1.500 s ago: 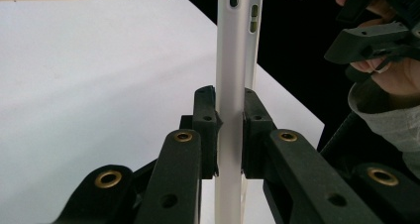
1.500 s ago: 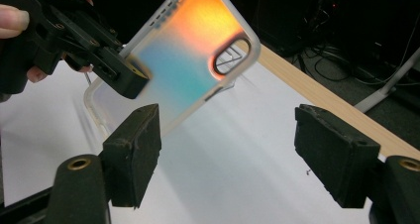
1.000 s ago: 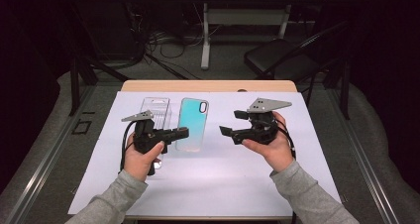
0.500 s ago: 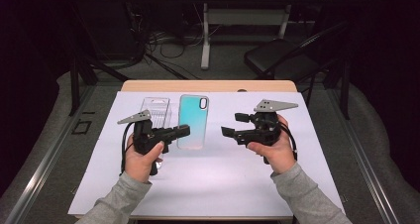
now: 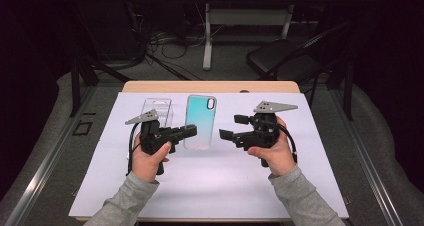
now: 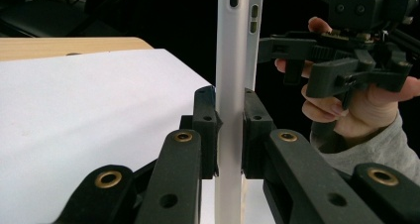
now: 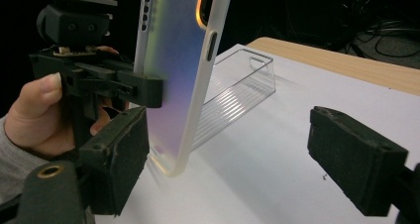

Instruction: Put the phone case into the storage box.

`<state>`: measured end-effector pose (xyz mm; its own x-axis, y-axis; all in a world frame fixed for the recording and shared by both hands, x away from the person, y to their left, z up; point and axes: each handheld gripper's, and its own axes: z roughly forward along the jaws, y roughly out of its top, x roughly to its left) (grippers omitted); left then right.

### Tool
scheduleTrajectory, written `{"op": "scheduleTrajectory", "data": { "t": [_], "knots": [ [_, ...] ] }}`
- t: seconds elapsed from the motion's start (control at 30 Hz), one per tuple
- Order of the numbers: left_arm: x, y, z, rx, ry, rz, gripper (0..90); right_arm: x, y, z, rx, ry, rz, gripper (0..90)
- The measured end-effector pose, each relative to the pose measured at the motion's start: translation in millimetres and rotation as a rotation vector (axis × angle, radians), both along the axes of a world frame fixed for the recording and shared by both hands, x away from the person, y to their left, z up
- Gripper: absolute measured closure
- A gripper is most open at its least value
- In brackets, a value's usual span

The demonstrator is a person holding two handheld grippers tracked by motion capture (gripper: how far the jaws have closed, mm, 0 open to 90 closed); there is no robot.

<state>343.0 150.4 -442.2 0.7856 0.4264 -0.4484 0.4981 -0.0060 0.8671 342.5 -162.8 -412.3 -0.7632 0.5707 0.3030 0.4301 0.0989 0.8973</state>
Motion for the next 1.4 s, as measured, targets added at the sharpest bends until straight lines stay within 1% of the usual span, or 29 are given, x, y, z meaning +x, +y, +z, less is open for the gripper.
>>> {"op": "scheduleTrajectory", "data": {
  "t": [0.07, 0.17, 0.27, 0.33, 0.4, 0.43, 0.53, 0.63, 0.7, 0.8, 0.83, 0.9, 1.03, 1.17, 1.27, 1.4],
  "knots": [
    [-0.5, -1.6, -0.6, 0.006, -0.005, -0.004, 81.9, 0.1, 0.2, 0.2, 0.007, -0.003, -0.003, 23.6],
    [-0.6, -3.0, -1.9, 0.008, -0.01, -0.007, 81.9, 2.2, 0.1, -0.3, 0.011, 0.003, 0.013, 30.2],
    [-0.8, -4.1, -3.8, 0.0, -0.006, -0.005, 81.9, 3.9, -0.6, -0.9, 0.015, 0.0, 0.017, 35.8],
    [-0.9, -4.9, -5.4, -0.01, -0.002, -0.007, 81.9, 4.1, -1.0, -0.9, 0.031, 0.0, 0.016, 38.5],
    [-1.5, -5.8, -6.6, -0.005, -0.004, -0.007, 81.9, 4.7, -2.2, -0.6, 0.037, 0.001, 0.026, 40.4],
    [-1.8, -6.1, -6.9, -0.001, -0.008, -0.009, 81.9, 4.5, -2.7, -0.4, 0.042, 0.009, 0.028, 42.3],
    [-4.0, -6.9, -7.4, -0.008, -0.009, -0.013, 81.9, 5.0, -4.5, -1.0, 0.06, 0.011, 0.03, 45.8],
    [-6.8, -6.5, -7.2, -0.009, -0.015, -0.015, 81.9, 5.5, -5.5, -3.5, 0.065, 0.022, 0.031, 47.6],
    [-8.3, -6.1, -7.5, -0.014, -0.016, -0.017, 81.9, 5.0, -4.9, -4.9, 0.054, 0.031, 0.037, 48.3],
    [-9.7, -4.3, -9.3, -0.022, -0.015, -0.014, 81.9, 3.1, -3.7, -5.6, 0.046, 0.024, 0.041, 49.5],
    [-10.1, -3.3, -10.3, -0.028, -0.013, -0.011, 81.9, 2.3, -2.8, -5.7, 0.05, 0.019, 0.043, 49.5],
    [-10.5, -1.9, -12.2, -0.037, -0.005, -0.007, 81.9, 0.5, -0.9, -5.6, 0.043, 0.015, 0.043, 49.5],
    [-11.4, 0.2, -13.9, -0.034, -0.004, -0.004, 81.9, -0.4, 0.3, -7.3, 0.024, 0.009, 0.039, 49.1],
    [-12.7, 0.7, -14.5, -0.035, -0.006, -0.004, 81.9, -1.0, 0.0, -9.7, 0.035, 0.013, 0.037, 49.0],
    [-13.9, 0.0, -15.0, -0.026, -0.013, -0.006, 81.9, -2.6, 1.2, -9.9, 0.04, 0.028, 0.053, 49.0],
    [-16.0, -0.5, -15.7, -0.021, -0.016, -0.009, 81.9, -5.2, 3.4, -9.2, 0.045, 0.02, 0.054, 45.2]
  ]
}}
